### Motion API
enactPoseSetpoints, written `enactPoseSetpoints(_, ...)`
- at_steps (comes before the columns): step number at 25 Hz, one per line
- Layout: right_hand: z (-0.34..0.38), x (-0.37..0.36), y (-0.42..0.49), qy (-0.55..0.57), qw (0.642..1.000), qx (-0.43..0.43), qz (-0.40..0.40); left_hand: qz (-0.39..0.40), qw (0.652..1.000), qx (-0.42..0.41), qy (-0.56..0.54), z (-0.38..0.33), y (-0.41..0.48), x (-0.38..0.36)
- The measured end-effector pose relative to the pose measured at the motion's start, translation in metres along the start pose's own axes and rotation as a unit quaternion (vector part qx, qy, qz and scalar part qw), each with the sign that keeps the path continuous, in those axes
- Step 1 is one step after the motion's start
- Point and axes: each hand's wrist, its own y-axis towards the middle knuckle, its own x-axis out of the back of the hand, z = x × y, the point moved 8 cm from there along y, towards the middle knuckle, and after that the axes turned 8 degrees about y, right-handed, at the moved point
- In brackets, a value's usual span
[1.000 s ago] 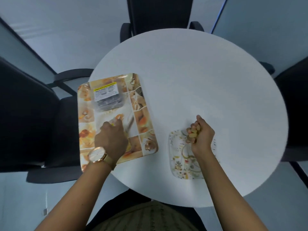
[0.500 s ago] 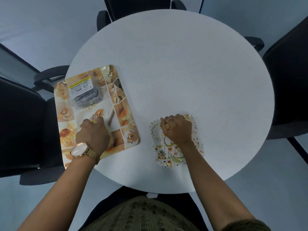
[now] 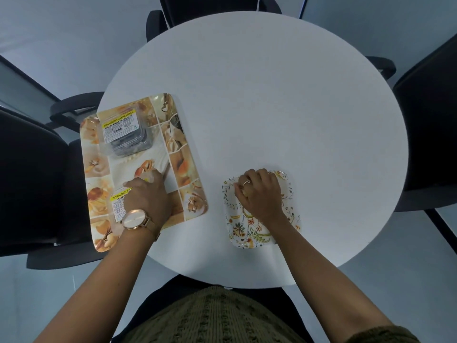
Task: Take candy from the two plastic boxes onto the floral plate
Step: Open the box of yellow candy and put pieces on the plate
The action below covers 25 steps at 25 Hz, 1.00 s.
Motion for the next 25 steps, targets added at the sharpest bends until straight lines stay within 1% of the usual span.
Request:
enactPoseSetpoints(2, 0.001, 0.002, -0.001, 0.002, 1.000, 0.006, -0.002, 0.032, 0.999, -0.006, 0.009, -0.005, 0.001, -0.005)
enactPoseSetpoints(4, 0.002, 0.003, -0.003, 0.008, 1.000, 0.007, -0.007, 0.045, 0.998, -0.023, 0.027, -0.011, 0.002, -0.011)
enactPoseSetpoints(9, 0.000, 0.008, -0.002, 0.039, 0.999, -0.011, -0.024, 0.044, 0.999, -0.020, 0.012, -0.010, 0.004, -0.014)
enactPoseSetpoints(15, -0.003, 0.016, -0.011, 0.075, 0.994, -0.047, -0.059, 0.020, 1.000, -0.018, 0.009, 0.003, 0.000, -0.005)
enactPoseSetpoints(18, -0.008, 0.013, -0.012, 0.097, 0.991, -0.070, -0.062, 0.013, 1.000, -0.028, 0.002, 0.004, -0.001, -0.004)
enactPoseSetpoints(22, -0.004, 0.014, -0.006, 0.136, 0.986, -0.077, -0.060, 0.007, 0.999, -0.042, 0.007, 0.004, 0.001, -0.005)
enactPoseSetpoints(25, -0.003, 0.019, -0.001, 0.110, 0.988, -0.093, -0.048, 0.004, 0.999, -0.047, 0.021, 0.006, 0.000, -0.005)
